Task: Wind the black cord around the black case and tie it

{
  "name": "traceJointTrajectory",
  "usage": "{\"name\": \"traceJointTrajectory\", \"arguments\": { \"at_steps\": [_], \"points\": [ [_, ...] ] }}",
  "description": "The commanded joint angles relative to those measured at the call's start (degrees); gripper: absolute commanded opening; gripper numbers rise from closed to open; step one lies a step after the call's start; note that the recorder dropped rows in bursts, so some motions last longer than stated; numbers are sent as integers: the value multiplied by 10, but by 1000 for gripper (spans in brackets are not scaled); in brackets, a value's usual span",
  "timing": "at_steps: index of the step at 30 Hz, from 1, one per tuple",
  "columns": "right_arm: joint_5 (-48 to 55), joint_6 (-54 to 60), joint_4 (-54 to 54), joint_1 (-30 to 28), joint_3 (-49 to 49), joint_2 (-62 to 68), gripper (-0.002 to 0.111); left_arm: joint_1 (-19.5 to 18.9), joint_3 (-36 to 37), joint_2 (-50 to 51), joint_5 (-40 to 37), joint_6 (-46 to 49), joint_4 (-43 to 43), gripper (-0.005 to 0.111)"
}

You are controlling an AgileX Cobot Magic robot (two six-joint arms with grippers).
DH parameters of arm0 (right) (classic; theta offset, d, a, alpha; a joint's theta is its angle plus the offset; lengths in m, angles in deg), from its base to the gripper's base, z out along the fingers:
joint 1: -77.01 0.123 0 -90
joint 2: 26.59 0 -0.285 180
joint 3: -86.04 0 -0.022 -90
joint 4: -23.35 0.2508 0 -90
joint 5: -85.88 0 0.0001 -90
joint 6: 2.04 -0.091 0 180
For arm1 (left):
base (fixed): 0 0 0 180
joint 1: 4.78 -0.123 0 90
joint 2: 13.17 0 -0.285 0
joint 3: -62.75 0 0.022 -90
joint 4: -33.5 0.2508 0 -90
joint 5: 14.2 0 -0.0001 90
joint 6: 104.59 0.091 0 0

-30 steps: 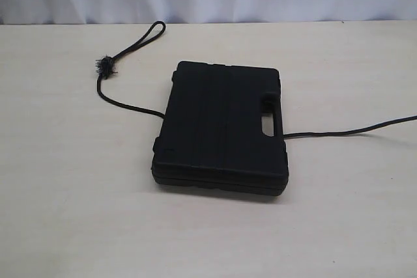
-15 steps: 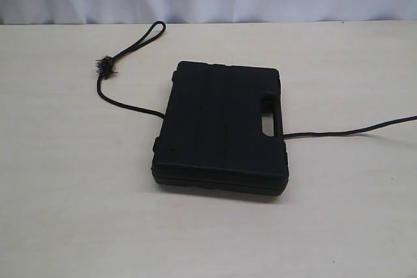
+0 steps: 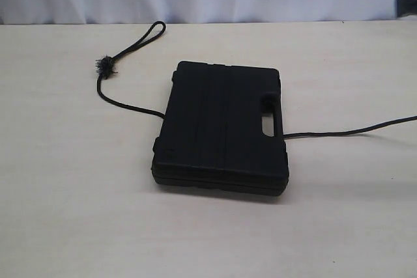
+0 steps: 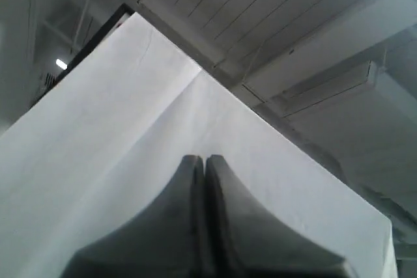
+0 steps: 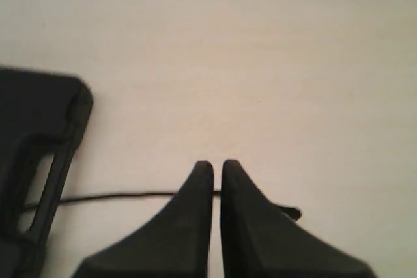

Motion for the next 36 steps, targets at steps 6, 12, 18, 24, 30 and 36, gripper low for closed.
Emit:
{"name": "traceJointTrajectory", "arguments": {
  "at_steps": [6,12,18,24,30,36],
  "points": [
    [50,3,-3,138,46,199,8,-2,-381,390,-538,264,41,0],
    [7,-18,57,141,46,286,36,0,-550,659,-812,313,40,2],
    [-59,-18,95,141,46,324,48,0,-558,812,-829,364,34,26],
    [-91,-18,101,141,46,355,48,0,-558,904,-816,365,18,41],
    [-132,-18,115,141,46,393,48,2,-557,937,-818,467,-52,42],
    [-153,-18,127,141,46,409,20,76,-557,945,-810,563,-90,42]
  ]
}}
